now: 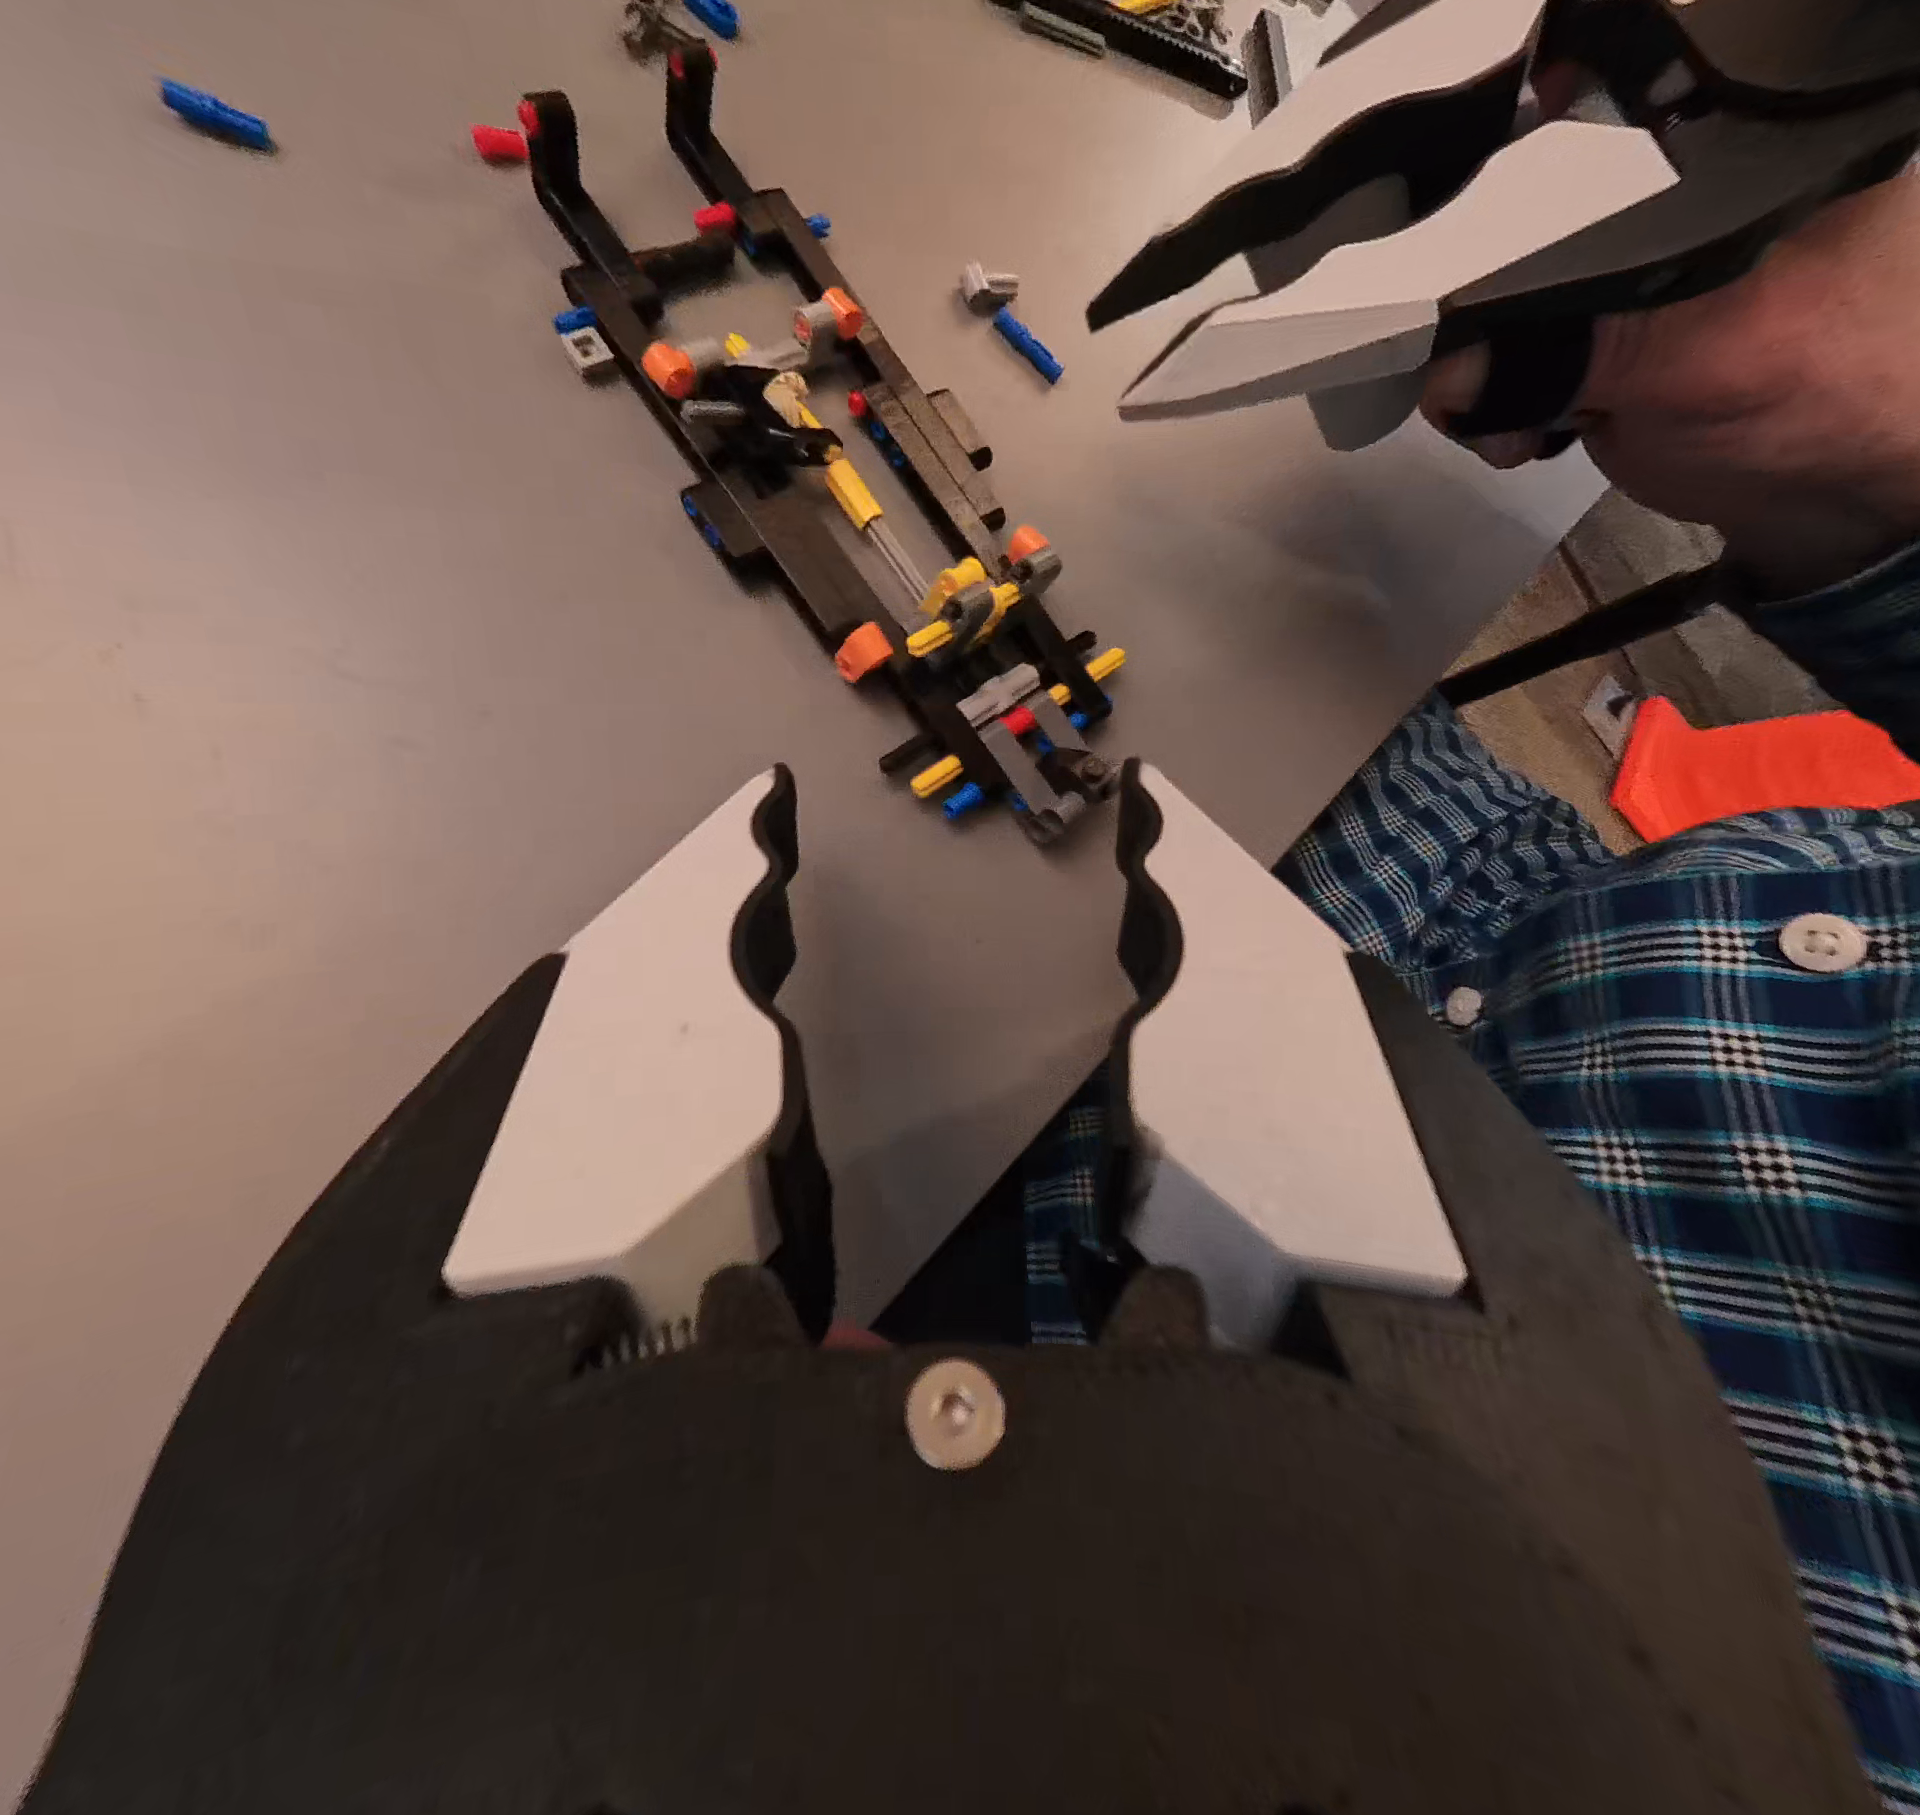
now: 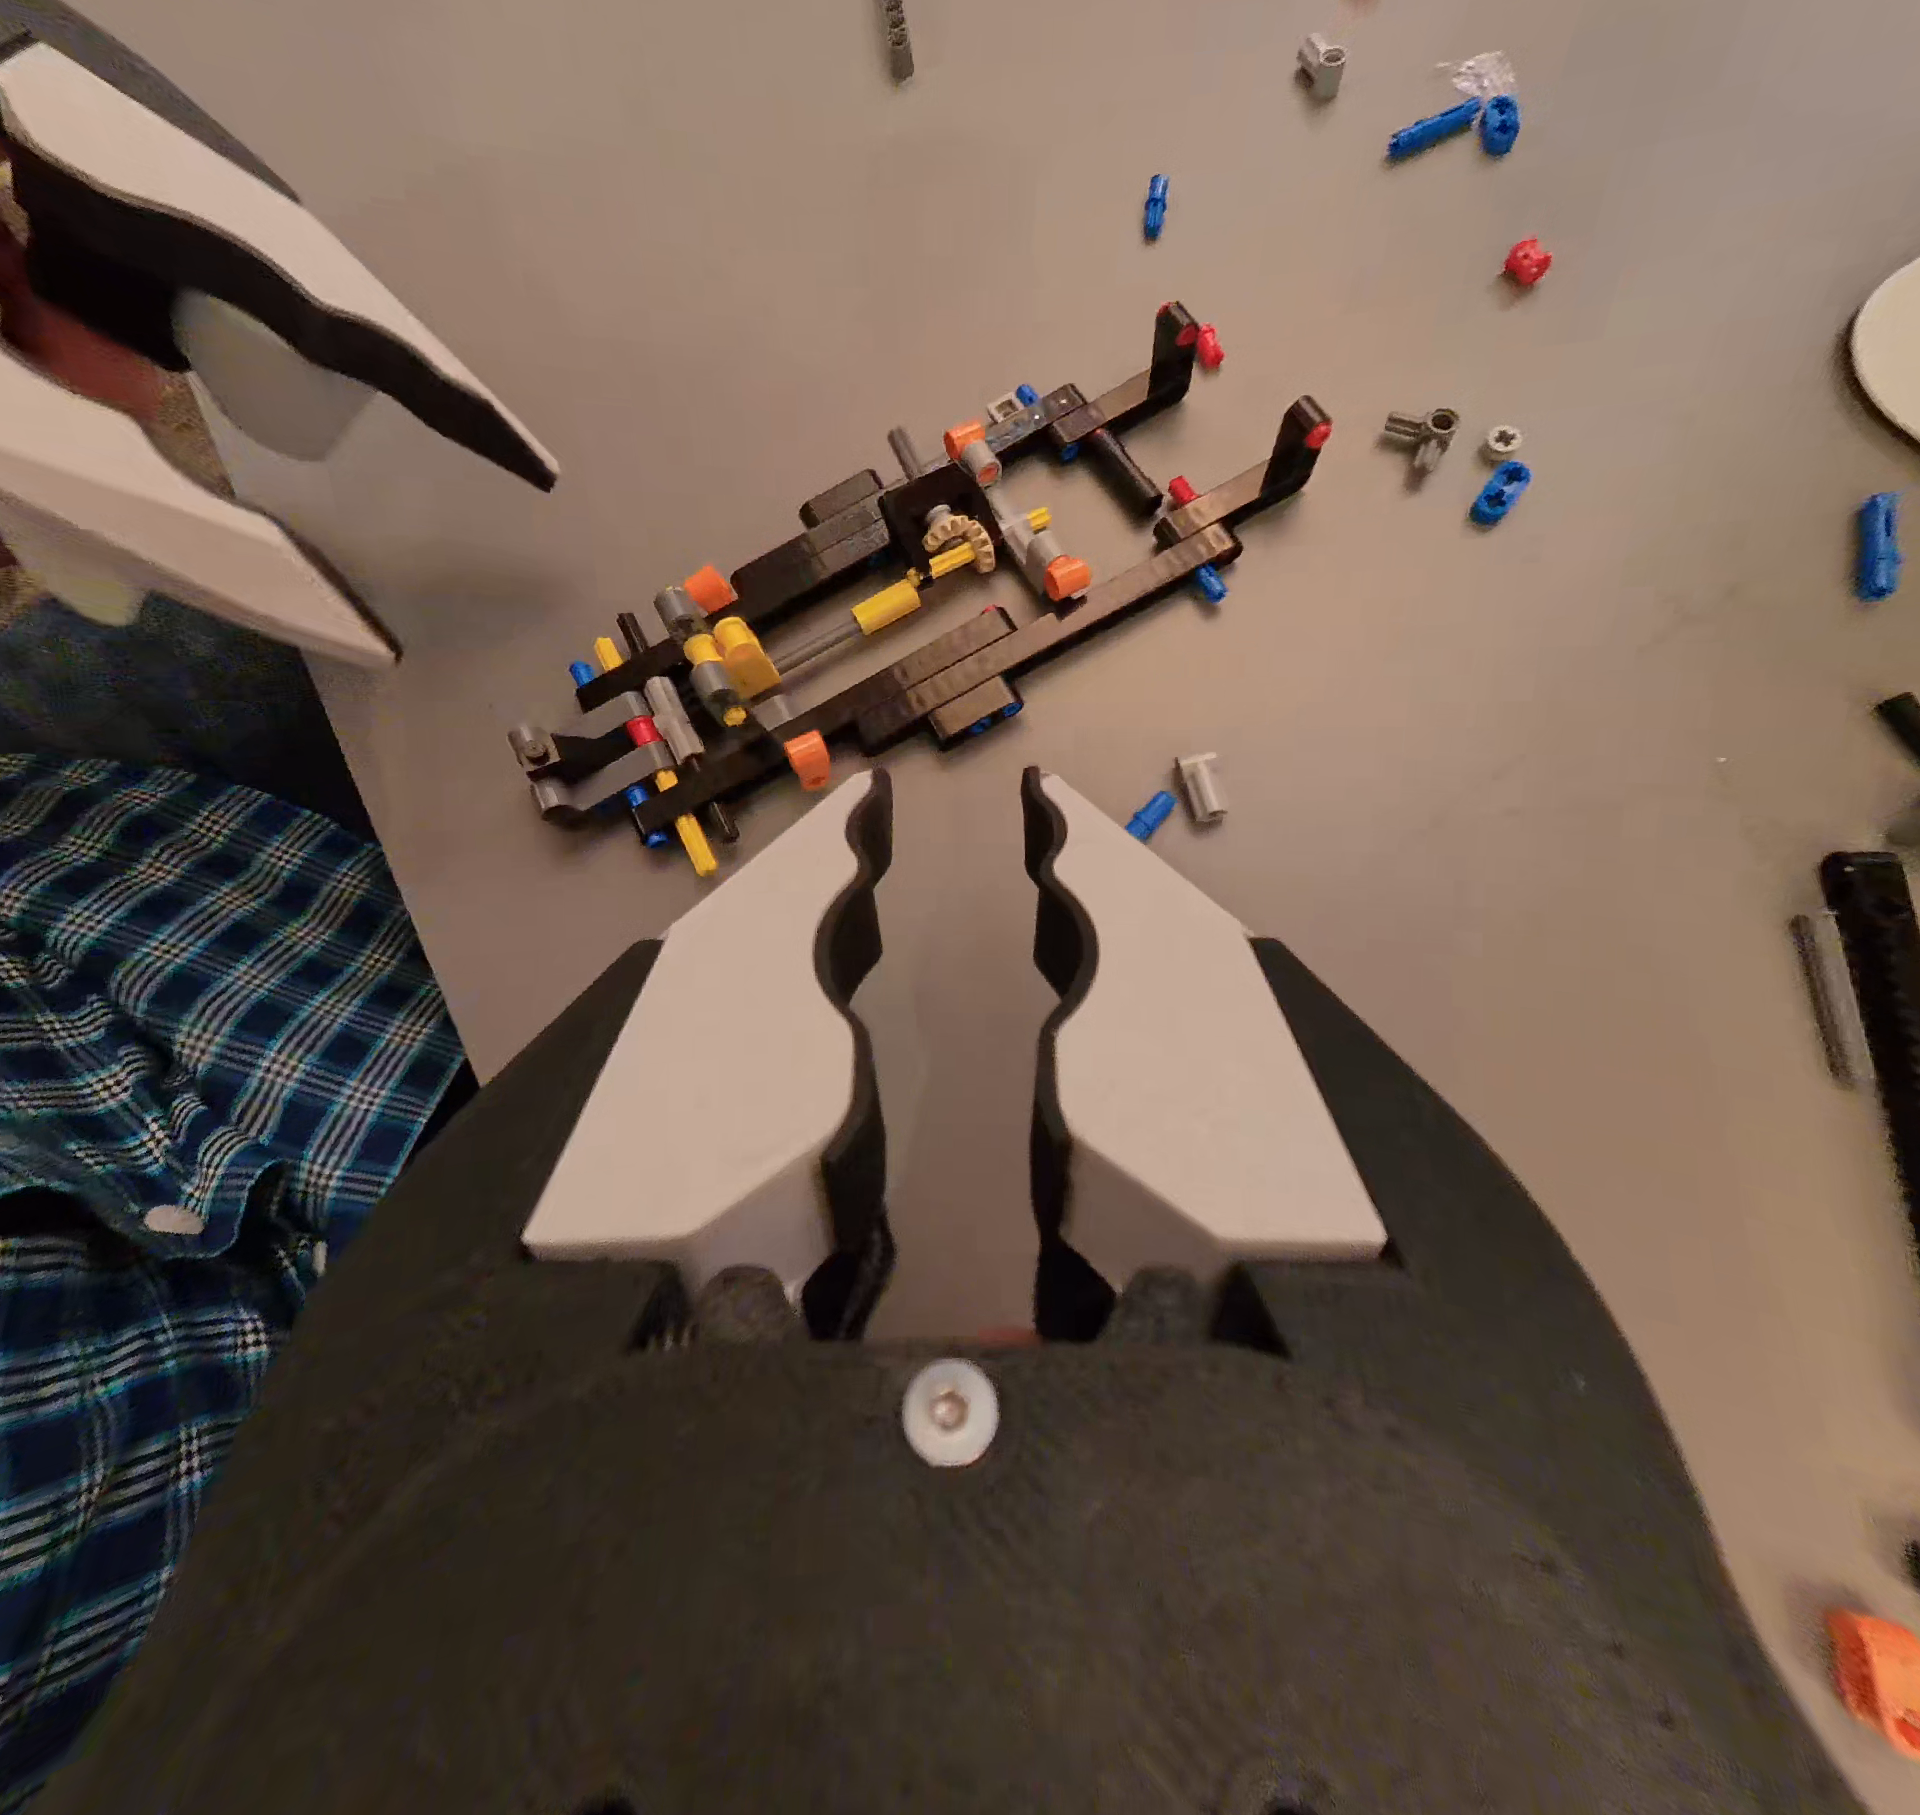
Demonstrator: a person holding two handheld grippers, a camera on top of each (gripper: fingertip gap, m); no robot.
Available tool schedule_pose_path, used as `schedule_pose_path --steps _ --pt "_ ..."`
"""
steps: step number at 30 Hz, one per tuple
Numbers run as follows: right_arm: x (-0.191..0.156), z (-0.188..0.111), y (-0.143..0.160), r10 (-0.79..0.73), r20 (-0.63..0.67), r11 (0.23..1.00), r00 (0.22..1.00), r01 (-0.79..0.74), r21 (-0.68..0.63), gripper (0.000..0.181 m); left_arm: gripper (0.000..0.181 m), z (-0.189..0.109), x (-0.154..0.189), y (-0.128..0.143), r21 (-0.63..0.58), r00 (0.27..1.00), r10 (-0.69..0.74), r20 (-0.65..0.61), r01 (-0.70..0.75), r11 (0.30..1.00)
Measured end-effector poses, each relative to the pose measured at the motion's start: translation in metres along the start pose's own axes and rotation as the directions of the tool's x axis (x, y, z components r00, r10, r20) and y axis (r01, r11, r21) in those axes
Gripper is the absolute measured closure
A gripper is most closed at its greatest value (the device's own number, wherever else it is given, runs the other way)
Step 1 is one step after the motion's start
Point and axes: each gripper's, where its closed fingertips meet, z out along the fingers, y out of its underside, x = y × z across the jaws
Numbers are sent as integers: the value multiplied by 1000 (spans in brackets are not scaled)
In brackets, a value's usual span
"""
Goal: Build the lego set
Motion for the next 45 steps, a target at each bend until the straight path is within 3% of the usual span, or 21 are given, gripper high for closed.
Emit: schedule_pose_path --steps 4,10,14,24,35,45 --pt "-5 14 7 -24 23 998 999 26 -63 156 122 18 10 13 -78 999 -4 -52 -1 997" --pt "-9 22 11 -4 65 998 998 8 -64 156 117 27 31 20 -89 992 -3 -129 -9 996" --pt "-1 14 8 13 61 999 998 -11 -41 156 117 13 14 5 -30 996 -18 -91 15 999" --pt "7 8 5 11 46 1000 999 -10 -5 154 124 1 -42 -35 -13 991 115 63 -114 993" --pt "35 9 -10 -38 -21 999 999 38 -8 151 137 40 -73 -67 -49 964 256 66 -253 966" --pt "59 39 -31 -51 46 997 998 53 -63 154 150 71 -79 -80 -81 960 278 -19 -279 957"
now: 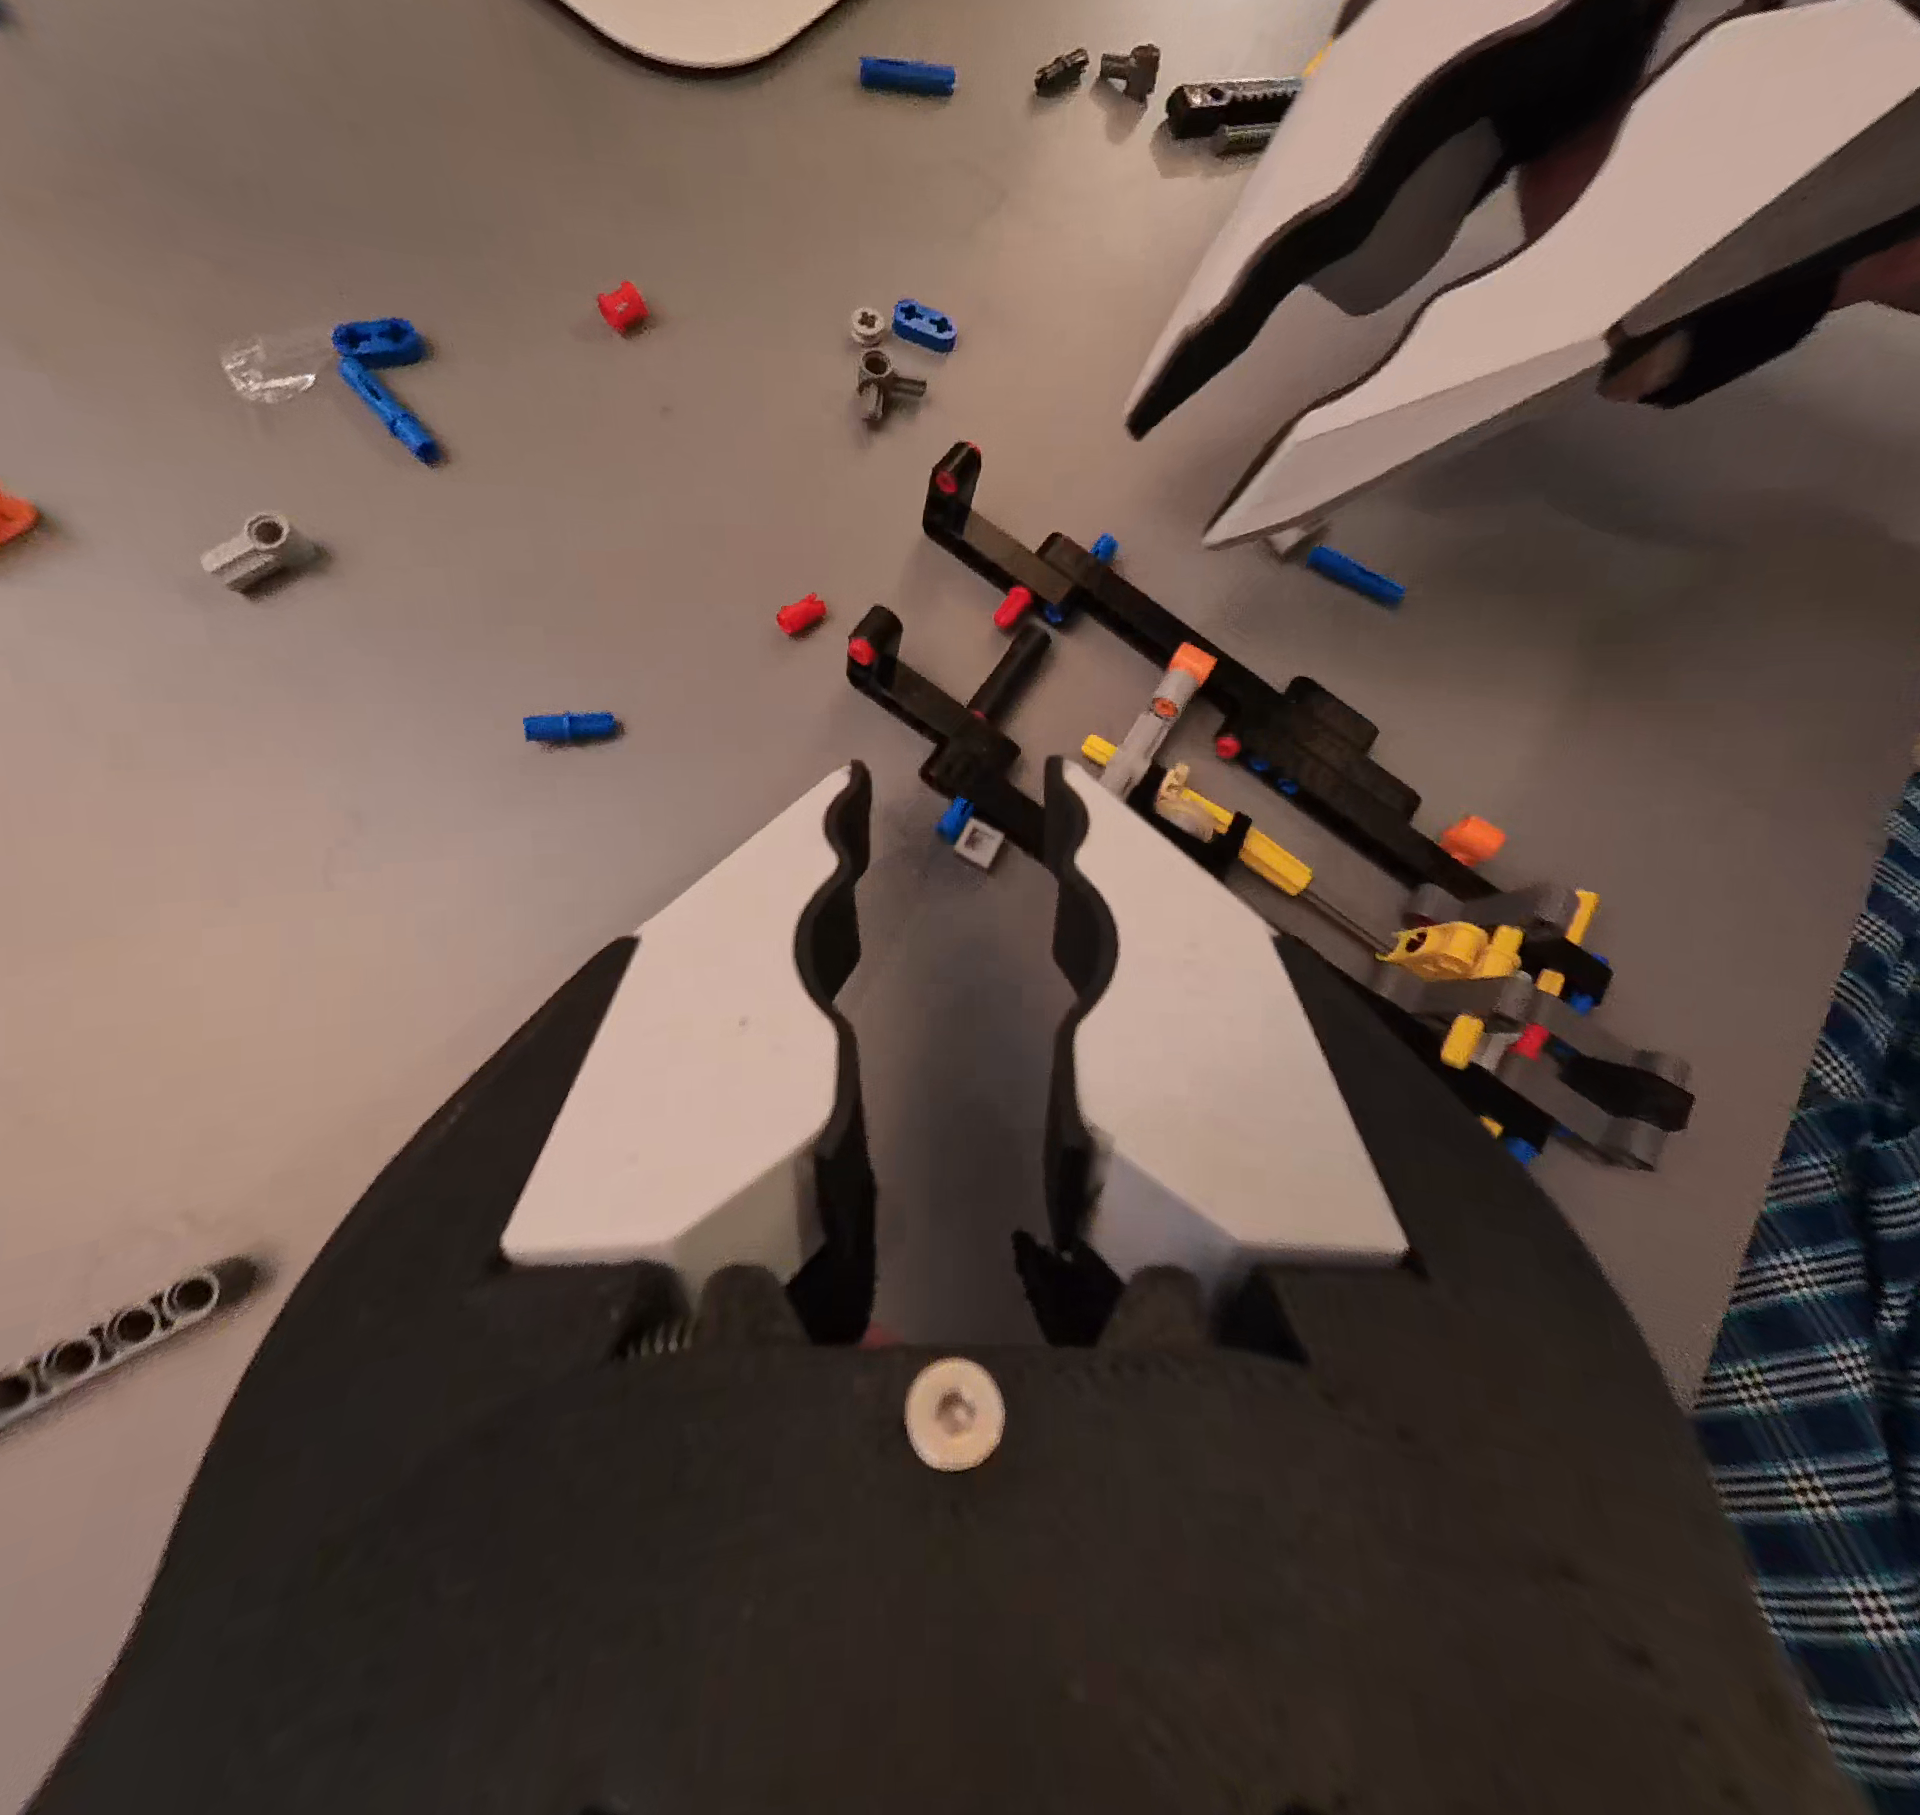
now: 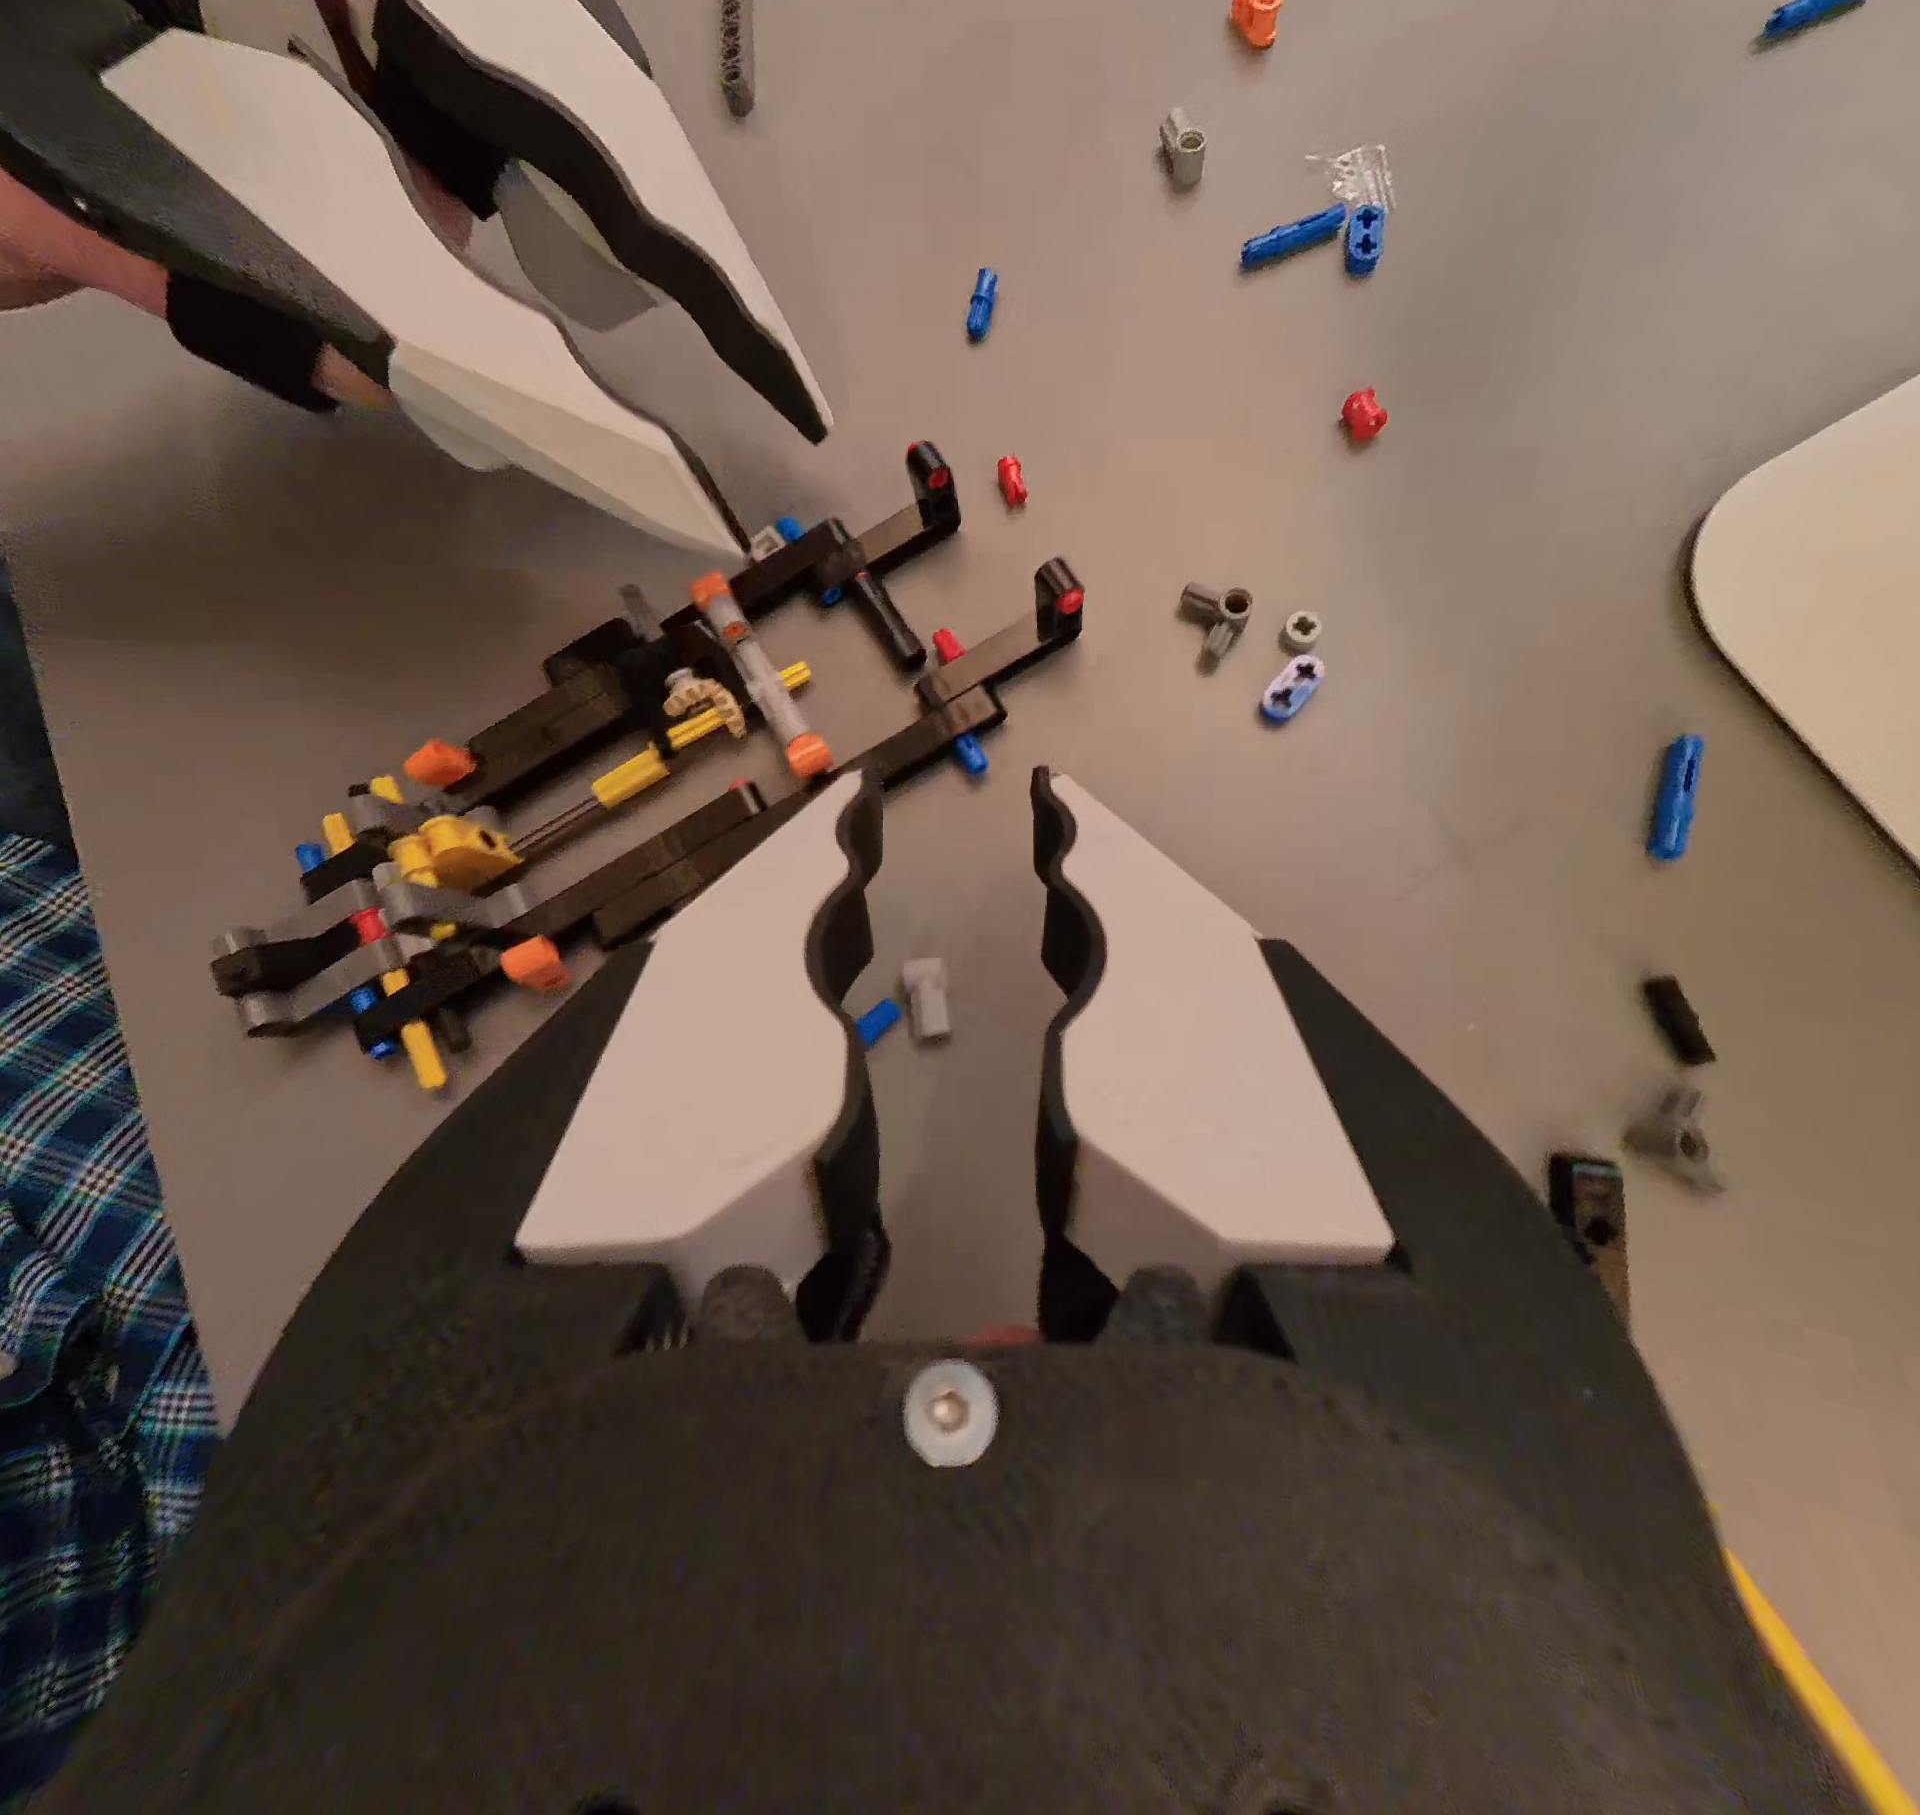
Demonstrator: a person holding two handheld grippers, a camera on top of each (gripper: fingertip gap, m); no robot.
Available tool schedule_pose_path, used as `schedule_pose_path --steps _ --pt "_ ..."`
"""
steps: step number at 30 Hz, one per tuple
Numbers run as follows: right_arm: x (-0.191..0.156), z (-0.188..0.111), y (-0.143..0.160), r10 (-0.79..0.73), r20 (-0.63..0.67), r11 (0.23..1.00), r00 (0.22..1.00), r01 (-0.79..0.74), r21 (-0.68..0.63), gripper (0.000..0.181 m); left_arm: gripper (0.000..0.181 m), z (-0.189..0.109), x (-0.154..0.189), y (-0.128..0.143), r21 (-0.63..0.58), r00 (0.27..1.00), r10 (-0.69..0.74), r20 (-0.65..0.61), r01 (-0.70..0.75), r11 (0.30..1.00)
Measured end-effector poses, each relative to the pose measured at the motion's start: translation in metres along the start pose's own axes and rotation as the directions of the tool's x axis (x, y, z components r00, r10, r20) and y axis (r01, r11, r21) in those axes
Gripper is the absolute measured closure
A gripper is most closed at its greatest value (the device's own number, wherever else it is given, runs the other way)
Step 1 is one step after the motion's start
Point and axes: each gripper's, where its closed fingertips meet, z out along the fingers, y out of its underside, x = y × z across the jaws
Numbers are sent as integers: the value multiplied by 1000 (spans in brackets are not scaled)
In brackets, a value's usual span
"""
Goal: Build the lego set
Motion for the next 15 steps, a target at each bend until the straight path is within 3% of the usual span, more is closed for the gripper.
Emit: schedule_pose_path --steps 5,15 --pt "10 13 -1 -34 47 998 998 36 -45 158 150 4 -4 -2 -5 1000 -3 -30 3 1000" --pt "21 25 -28 -71 118 997 990 68 29 151 146 8 -6 3 -2 999 0 -51 0 1000"
